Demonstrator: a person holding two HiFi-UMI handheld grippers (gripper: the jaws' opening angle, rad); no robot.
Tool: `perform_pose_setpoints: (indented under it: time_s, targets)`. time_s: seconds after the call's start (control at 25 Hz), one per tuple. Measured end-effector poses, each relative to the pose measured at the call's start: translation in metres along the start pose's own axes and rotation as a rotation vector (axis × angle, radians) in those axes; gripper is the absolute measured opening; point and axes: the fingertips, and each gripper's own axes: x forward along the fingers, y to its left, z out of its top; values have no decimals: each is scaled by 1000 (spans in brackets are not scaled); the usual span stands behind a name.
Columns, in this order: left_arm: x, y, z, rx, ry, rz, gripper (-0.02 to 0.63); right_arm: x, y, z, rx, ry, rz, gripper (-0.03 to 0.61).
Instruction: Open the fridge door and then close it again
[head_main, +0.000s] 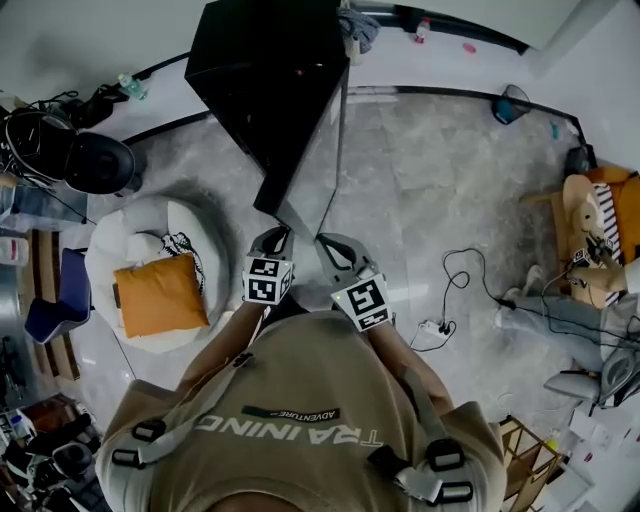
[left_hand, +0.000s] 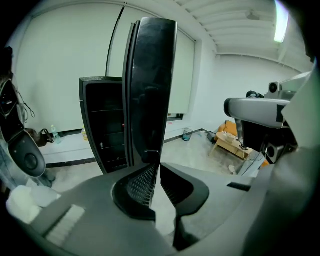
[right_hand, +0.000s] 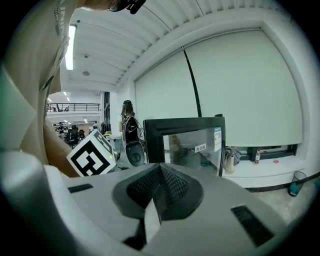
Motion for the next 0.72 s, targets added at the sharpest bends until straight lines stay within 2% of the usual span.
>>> perform_pose_setpoints:
  time_s: [0.44, 0.72]
  targets:
    - [7, -46, 1, -71, -12, 91, 26, -46, -29, -23, -67, 6, 103, -5]
    - [11, -63, 1, -106, 7, 113, 26, -62, -27, -27, -50, 5, 129, -5]
